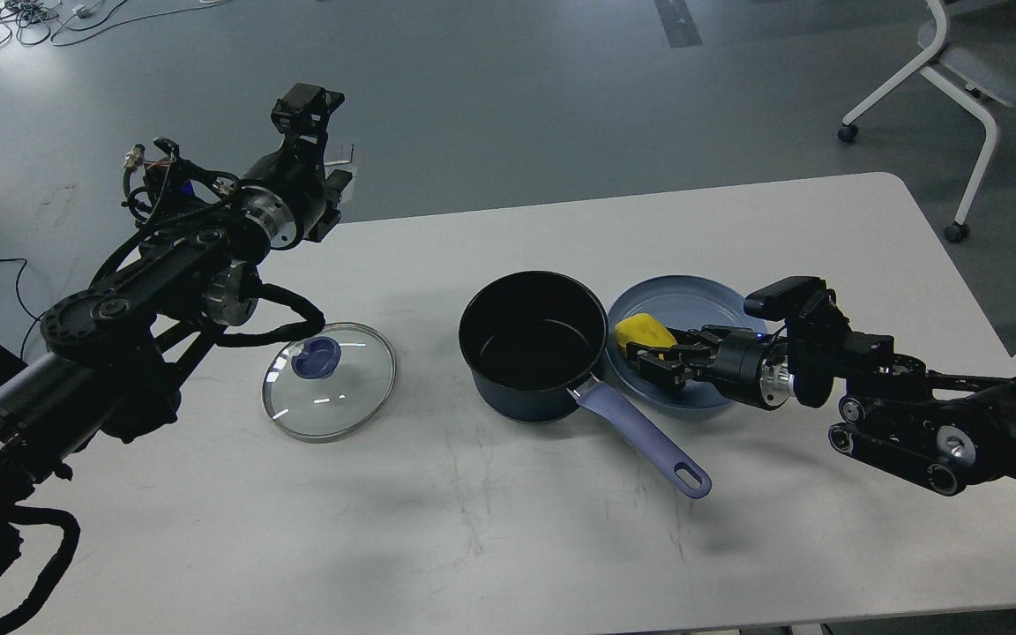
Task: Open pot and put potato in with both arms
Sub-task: 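Reach the right gripper to the yellow potato on the plate and grasp it, then lift the potato and carry it over the open pot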
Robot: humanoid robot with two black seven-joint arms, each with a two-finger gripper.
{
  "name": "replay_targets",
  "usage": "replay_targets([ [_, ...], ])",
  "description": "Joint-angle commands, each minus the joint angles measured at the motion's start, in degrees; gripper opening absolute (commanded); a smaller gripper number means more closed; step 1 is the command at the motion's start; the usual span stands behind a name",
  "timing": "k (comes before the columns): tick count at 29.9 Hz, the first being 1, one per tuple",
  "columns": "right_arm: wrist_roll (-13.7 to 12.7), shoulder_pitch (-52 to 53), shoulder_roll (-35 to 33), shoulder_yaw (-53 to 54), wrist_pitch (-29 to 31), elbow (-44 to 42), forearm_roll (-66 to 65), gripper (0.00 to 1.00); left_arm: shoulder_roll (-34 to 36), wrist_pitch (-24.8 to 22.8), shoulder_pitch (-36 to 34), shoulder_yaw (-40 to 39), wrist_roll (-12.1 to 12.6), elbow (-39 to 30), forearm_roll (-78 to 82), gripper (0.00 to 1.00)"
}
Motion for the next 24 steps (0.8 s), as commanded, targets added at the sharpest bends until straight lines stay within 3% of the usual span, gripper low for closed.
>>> replay_targets([
  [1,-0.05,0.59,-1.14,0.15,0.02,0.23,0.09,0.37,0.0,0.03,0.12,0.01,-0.01,0.0,0.0,0.98],
  [9,0.04,7.53,-9.57,0.86,-0.33,8.64,2.89,0.36,-0.09,0.03,0.21,0.18,0.08,0.0,0.09,0.98],
  [13,0.39,8.51,-10.11,0.86,-0.33,13.85,6.33,0.36,-0.09,0.03,0.21,0.18,-0.01,0.09,0.09,0.98],
  [16,0.83,8.68,-8.97,0.86,-0.33,14.2,6.42,0.36,0.0,0.03,0.21,0.18,-0.01,0.0,0.09,0.98],
  [24,1.01,11.14,3.49,0.24,-0.24,7.28,6.69,0.37,0.62,0.12,0.21,0.18,-0.01,0.0,0.0,0.98],
])
